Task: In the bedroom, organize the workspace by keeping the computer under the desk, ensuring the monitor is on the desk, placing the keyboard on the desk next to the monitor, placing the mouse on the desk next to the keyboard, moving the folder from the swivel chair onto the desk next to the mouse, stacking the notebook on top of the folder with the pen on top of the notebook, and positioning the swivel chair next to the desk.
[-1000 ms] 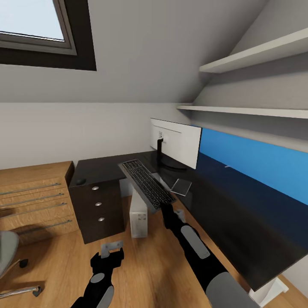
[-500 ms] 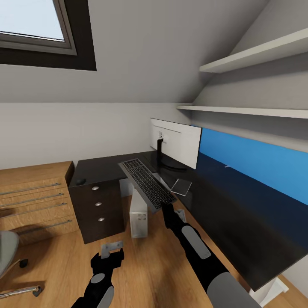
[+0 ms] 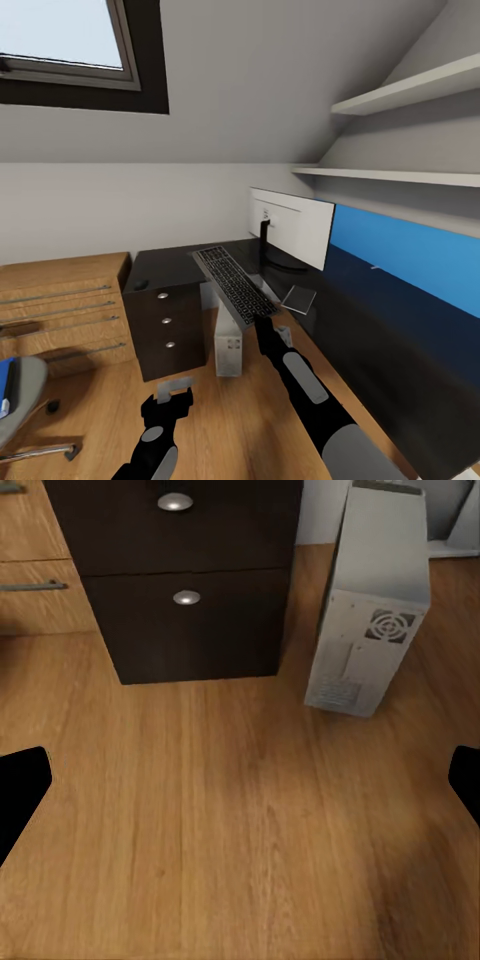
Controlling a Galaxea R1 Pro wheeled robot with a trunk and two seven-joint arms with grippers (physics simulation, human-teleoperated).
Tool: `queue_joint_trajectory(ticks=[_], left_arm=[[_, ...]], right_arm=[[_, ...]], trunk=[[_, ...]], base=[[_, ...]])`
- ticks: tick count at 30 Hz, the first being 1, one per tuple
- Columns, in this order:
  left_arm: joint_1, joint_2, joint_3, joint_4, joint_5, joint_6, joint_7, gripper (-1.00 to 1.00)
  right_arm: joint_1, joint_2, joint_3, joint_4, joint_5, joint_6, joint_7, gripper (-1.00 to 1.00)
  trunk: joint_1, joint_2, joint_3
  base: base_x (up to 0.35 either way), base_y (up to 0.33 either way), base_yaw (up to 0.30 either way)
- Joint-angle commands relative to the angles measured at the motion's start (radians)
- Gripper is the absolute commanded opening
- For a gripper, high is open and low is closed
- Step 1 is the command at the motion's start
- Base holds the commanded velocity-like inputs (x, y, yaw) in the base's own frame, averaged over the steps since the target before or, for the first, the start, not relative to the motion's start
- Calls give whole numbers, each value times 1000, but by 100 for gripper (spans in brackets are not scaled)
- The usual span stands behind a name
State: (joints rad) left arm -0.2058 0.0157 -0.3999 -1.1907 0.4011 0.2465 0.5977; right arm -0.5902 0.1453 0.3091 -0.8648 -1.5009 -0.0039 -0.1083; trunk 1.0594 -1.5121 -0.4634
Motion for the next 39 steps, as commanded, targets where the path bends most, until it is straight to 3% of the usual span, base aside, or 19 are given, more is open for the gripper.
queue_joint_trajectory(ticks=[1, 11, 26, 39], left_arm=[[-1, 1, -4, -1, 5, 4, 8, 100], [-1, 1, -5, -1, 4, 4, 8, 100], [-1, 1, -4, -3, 4, 4, 10, 100], [-1, 6, -2, -15, 4, 4, 10, 100]], right_arm=[[0, -1, 1, -2, -6, 0, -6, -100], [0, -1, 0, -2, -4, -5, -5, -100], [0, -1, 2, -2, -4, -7, -8, -100], [0, 2, -1, 8, -5, -14, -6, -100]], trunk=[[0, -1, 0], [0, -1, 12], [0, -1, 27], [0, -1, 27]], base=[[1, 0, 193], [58, 0, 195], [314, 29, 188], [324, 110, 15]])
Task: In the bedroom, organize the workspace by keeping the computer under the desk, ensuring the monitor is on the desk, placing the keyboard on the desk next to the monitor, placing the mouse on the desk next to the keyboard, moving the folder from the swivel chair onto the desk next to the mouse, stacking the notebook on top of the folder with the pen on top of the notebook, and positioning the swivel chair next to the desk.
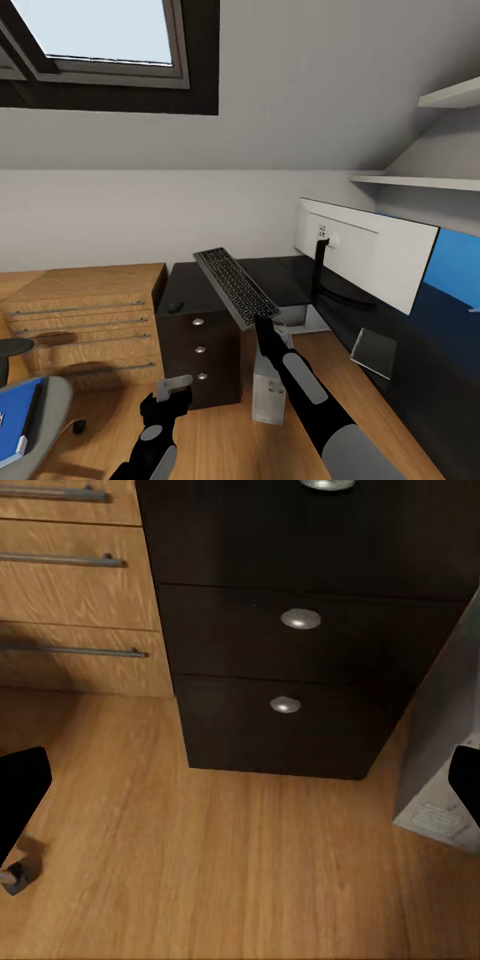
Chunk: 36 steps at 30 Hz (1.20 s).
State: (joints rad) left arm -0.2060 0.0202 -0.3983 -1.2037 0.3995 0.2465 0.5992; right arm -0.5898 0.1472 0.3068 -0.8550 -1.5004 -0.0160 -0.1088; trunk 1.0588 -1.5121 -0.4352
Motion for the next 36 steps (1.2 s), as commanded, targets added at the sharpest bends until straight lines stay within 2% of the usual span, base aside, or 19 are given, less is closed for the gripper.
queue_joint_trajectory(ticks=[1, 6, 9, 14, 20, 25, 30, 33, 36], left_arm=[[-1, 1, -4, -3, 5, 4, 8, 100], [1, 4, -2, -38, 5, 4, 8, 100], [38, 6, -1, -92, 5, 3, 8, 100], [100, 16, 1, -197, 5, 4, 8, 100], [125, 36, 1, -260, 5, 4, 8, 100], [149, 43, 2, -317, 5, 4, 8, 100], [161, 44, 2, -331, 5, 4, 8, 100], [161, 44, 3, -332, 5, 6, 8, 100], [162, 44, 3, -332, 5, 7, 8, 100]], right_arm=[[-1, 0, 2, 1, -6, -10, -6, -100], [-1, 4, 5, 47, -9, -65, -10, -100], [-1, 10, 6, 67, -10, -90, -11, -100], [-1, 17, 7, 76, -11, -109, -11, -100], [-1, 27, 7, 82, -11, -115, -11, -100], [-1, 27, 7, 87, -12, -116, -10, -100], [-1, 27, 6, 112, -10, -122, -10, -100], [-1, 27, 5, 122, -11, -165, -11, -100], [-1, 27, 6, 102, -22, -174, 7, -100]], trunk=[[1, -1, -1], [1, -1, -1], [1, -1, -1], [1, -1, -1], [1, -1, -1], [1, -1, -1], [1, -1, -1], [1, -1, -1], [1, -1, -1]], base=[[324, 69, 0], [203, 85, 0], [53, 24, 0], [17, 18, 0], [3, 177, 0], [1, 290, 0], [0, 298, 0], [0, 85, 0], [0, 11, 0]])
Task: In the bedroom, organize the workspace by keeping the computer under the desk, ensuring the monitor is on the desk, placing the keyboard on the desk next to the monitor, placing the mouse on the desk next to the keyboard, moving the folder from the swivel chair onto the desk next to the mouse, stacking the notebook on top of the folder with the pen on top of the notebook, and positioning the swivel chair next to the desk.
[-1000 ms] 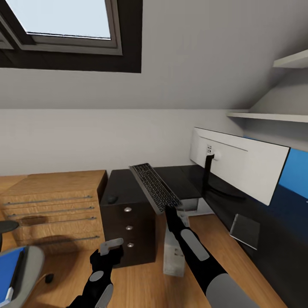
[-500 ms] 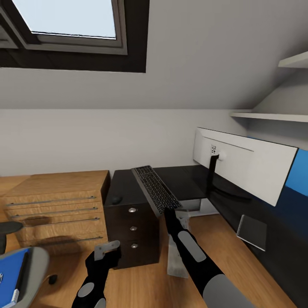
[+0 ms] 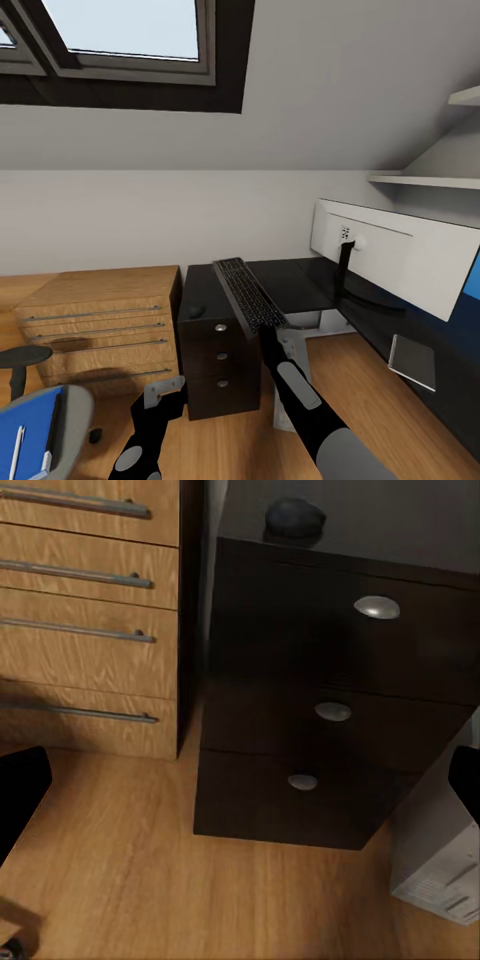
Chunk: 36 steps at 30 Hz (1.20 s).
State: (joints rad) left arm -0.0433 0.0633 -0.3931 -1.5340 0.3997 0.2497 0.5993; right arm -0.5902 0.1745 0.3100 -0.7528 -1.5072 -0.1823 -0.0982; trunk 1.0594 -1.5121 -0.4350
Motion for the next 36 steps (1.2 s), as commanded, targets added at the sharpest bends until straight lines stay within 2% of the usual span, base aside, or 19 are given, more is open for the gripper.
queue_joint_trajectory(ticks=[1, 6, 16, 28, 30, 33, 36], left_arm=[[-1, 1, -3, -2, 5, 3, 8, 100], [-1, 1, -3, -2, 5, 3, 8, 100], [0, 0, -4, -2, 5, 3, 8, 100], [0, 0, -5, -2, 5, 4, 8, 100], [0, 0, -6, -2, 5, 3, 8, 100], [0, 0, -7, -2, 5, 3, 8, 100], [0, 0, -7, -2, 5, 3, 8, 100]], right_arm=[[0, 0, 2, -1, -16, -7, 3, -100], [0, 0, 0, 0, -17, -7, 6, -100], [0, 0, 7, 2, -15, -6, 7, -100], [0, 0, 16, 8, -15, -7, -4, -100], [0, 0, 18, 6, -15, -7, -44, -100], [-1, 0, 22, 0, -16, -6, -155, -100], [0, 0, 23, -4, -16, -6, -205, -100]], trunk=[[0, -1, -1], [0, -1, -1], [0, -1, -1], [0, -1, -1], [0, -1, -1], [0, -1, -1], [0, -1, -1]], base=[[0, 0, 0], [99, 38, 0], [267, 173, 0], [18, 15, 0], [0, 0, 0], [0, 0, 0], [0, 0, 0]])
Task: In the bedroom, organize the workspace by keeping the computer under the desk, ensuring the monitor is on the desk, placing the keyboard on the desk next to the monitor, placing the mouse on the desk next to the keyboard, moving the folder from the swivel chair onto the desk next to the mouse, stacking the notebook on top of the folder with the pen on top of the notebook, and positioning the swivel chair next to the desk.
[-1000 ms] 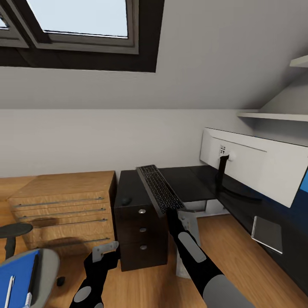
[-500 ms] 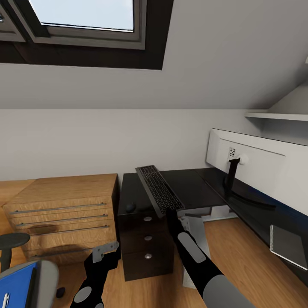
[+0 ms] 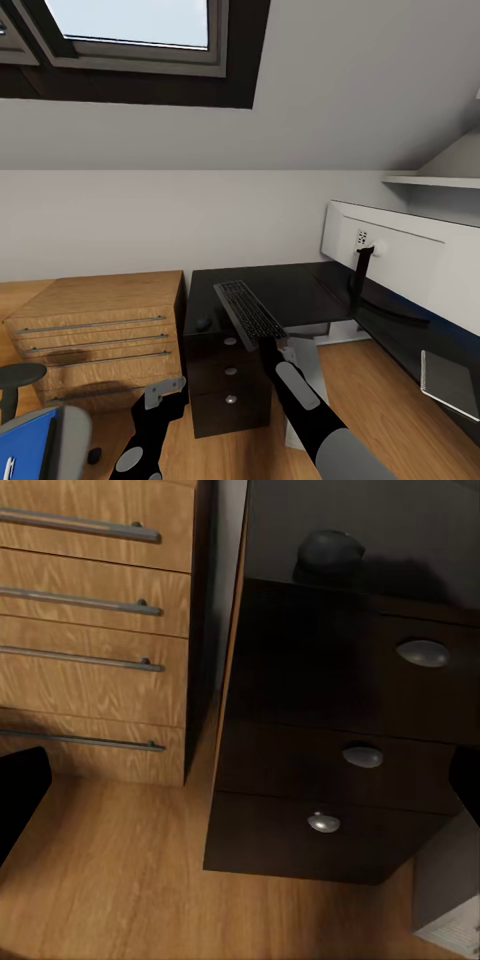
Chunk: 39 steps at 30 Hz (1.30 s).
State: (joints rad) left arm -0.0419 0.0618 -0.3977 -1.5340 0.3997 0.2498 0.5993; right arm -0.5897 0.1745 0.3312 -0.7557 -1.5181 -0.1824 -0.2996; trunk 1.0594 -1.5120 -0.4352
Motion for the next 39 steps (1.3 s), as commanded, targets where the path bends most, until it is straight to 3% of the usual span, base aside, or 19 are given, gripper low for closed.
queue_joint_trajectory(ticks=[1, 5, 13, 14, 19, 28, 39], left_arm=[[-1, 1, -3, -2, 5, 3, 8, 100], [-1, 1, -3, -2, 5, 3, 8, 100], [-1, 1, -3, -2, 5, 3, 8, 100], [-1, 1, -3, -2, 5, 3, 8, 100], [-1, 1, -3, -2, 5, 3, 8, 100], [-1, 1, -3, -2, 5, 3, 8, 100], [0, 1, -3, -2, 5, 3, 8, 100]], right_arm=[[-1, 0, 2, -2, -5, -6, -8, -100], [-1, 0, 1, -2, -6, -6, -3, -100], [-1, 0, -1, -1, -21, -6, 81, -100], [-1, 0, -4, -1, -70, -6, 87, -100], [-1, 0, -1, -1, -102, -6, 111, -100], [-1, 0, 1, 1, -104, -5, 122, -100], [-1, 0, 1, 4, -105, -5, 123, -100]], trunk=[[0, -1, -1], [0, -1, -1], [0, -1, -1], [0, -1, -1], [0, -1, -1], [0, -1, -1], [0, -1, -1]], base=[[0, 0, 0], [0, 0, 0], [0, 0, 0], [0, 0, 0], [0, 0, 0], [86, 0, 0], [294, 72, 0]])
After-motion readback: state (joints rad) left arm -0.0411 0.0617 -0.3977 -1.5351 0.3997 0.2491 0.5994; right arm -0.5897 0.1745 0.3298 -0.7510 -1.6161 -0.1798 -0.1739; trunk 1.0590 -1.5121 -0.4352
